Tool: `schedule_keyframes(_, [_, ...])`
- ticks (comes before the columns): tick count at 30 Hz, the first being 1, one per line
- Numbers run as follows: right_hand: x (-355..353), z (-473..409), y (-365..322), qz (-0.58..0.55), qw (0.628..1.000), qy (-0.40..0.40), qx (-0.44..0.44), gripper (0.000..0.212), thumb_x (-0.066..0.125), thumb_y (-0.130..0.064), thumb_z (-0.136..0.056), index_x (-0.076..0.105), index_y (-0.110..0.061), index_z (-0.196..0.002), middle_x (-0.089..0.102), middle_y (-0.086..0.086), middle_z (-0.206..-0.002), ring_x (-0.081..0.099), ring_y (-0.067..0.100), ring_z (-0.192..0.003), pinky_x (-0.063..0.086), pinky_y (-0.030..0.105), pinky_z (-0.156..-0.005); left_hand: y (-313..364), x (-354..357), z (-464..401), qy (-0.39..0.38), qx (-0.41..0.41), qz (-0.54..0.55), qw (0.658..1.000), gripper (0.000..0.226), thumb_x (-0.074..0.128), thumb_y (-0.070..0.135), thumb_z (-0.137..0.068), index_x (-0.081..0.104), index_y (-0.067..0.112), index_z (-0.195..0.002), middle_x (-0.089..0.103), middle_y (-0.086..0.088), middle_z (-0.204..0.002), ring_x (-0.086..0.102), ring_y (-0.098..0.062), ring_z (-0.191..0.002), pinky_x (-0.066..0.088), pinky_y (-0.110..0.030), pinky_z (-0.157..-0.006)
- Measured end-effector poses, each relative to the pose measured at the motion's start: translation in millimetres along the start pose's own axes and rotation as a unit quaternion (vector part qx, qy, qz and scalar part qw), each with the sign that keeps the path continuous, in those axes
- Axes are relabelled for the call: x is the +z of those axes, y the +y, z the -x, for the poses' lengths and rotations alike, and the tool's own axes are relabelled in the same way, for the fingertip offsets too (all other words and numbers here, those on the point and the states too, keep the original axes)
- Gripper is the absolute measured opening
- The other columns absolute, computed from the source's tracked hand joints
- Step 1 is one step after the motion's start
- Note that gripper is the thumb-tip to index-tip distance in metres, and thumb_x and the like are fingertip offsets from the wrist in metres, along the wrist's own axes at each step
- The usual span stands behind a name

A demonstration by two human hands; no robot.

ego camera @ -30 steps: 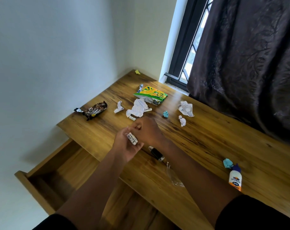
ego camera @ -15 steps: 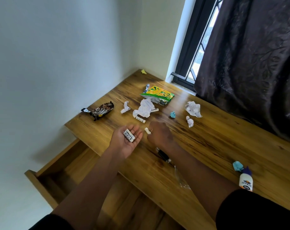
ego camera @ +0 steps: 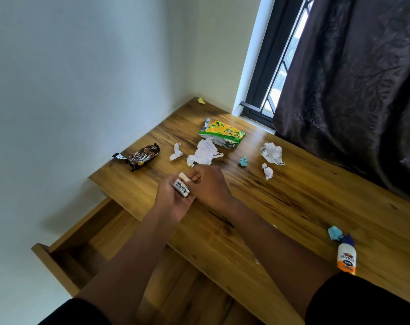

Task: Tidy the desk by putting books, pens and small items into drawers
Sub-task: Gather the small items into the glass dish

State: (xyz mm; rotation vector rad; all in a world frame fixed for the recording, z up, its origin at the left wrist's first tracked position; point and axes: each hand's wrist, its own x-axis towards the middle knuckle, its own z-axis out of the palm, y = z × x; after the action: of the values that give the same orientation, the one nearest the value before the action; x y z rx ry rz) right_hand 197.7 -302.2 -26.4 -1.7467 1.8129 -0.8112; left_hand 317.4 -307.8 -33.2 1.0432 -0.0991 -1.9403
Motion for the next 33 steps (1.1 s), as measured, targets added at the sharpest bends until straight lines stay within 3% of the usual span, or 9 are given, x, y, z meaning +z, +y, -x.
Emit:
schedule_keyframes(2, [6,0,-3,0.006,1.000,-0.011,-0.019,0.015,0.074,-0.016,-0.082,0.078,-0.017,-0.096,0.074,-0.006,-0.082,0.068,0.007,-0.076,0.060,0.035,-0.076,1,-2,0,-0.004,-0.007,-0.009,1.000,0.052,0.041,0.028,-0.105,0.078,0.001,-0.081,0.076,-0.013,-0.084,0.073,-0.021,-0.070,0.050,-0.031,-0.084])
schedule_keyframes(5, [9,-2,-4,-0.001,1.000,0.001,-0.030,0.010,0.073,-0.020,-0.087,0.079,-0.017,-0.094,0.075,-0.005,-0.082,0.068,0.006,-0.074,0.060,0.033,-0.074,7,-7,-2,-0.004,-0.017,0.007,1.000,0.041,0.043,0.029,-0.105,0.070,-0.001,-0.107,0.075,-0.016,-0.101,0.071,-0.024,-0.091,0.051,-0.035,-0.097])
schedule_keyframes(7, [8,-7,0,0.015,0.999,0.034,-0.021,0.010,0.070,-0.021,-0.089,0.078,-0.017,-0.092,0.075,-0.004,-0.083,0.067,0.007,-0.075,0.059,0.033,-0.071,11,-10,-4,0.002,-0.011,0.025,1.000,0.032,0.047,0.026,-0.105,0.066,0.001,-0.110,0.072,-0.015,-0.100,0.071,-0.024,-0.090,0.054,-0.037,-0.098])
schedule_keyframes(10, [9,-18,15,0.082,0.994,0.065,-0.002,0.018,0.064,-0.010,-0.088,0.078,-0.011,-0.101,0.074,0.006,-0.096,0.069,0.020,-0.089,0.057,0.036,-0.077,16,-12,-4,0.017,-0.002,0.034,0.999,0.030,0.048,0.026,-0.106,0.064,0.001,-0.114,0.071,-0.015,-0.097,0.072,-0.026,-0.091,0.055,-0.041,-0.096])
schedule_keyframes(14, [12,-30,32,0.151,0.987,0.041,0.028,0.027,0.064,-0.008,-0.090,0.074,-0.010,-0.115,0.068,0.013,-0.112,0.064,0.029,-0.104,0.050,0.034,-0.082,21,-16,-8,0.025,0.002,0.030,0.999,0.033,0.048,0.024,-0.106,0.061,0.000,-0.125,0.072,-0.017,-0.100,0.071,-0.028,-0.099,0.052,-0.044,-0.103])
schedule_keyframes(22, [17,-44,40,0.185,0.980,0.056,0.049,0.017,0.066,-0.008,-0.086,0.068,-0.008,-0.103,0.066,0.015,-0.102,0.063,0.032,-0.094,0.053,0.038,-0.071,26,-19,-14,0.027,0.005,0.021,0.999,0.039,0.048,0.024,-0.106,0.058,-0.001,-0.134,0.072,-0.017,-0.106,0.069,-0.028,-0.106,0.051,-0.044,-0.104])
schedule_keyframes(27, [14,-42,43,0.153,0.982,0.083,0.071,0.007,0.066,-0.009,-0.081,0.071,-0.008,-0.086,0.071,0.010,-0.089,0.066,0.028,-0.083,0.055,0.038,-0.068,23,-15,-17,0.022,0.001,0.034,0.999,0.034,0.051,0.021,-0.104,0.059,-0.002,-0.127,0.071,-0.018,-0.103,0.069,-0.029,-0.106,0.049,-0.046,-0.107])
schedule_keyframes(33, [9,-24,35,-0.006,0.981,0.166,0.101,0.006,0.073,-0.015,-0.077,0.075,-0.018,-0.082,0.074,-0.005,-0.078,0.068,0.010,-0.072,0.058,0.032,-0.069,19,-6,-18,0.024,-0.005,0.051,0.998,0.030,0.053,0.019,-0.103,0.060,-0.004,-0.121,0.069,-0.022,-0.112,0.067,-0.033,-0.107,0.052,-0.047,-0.100])
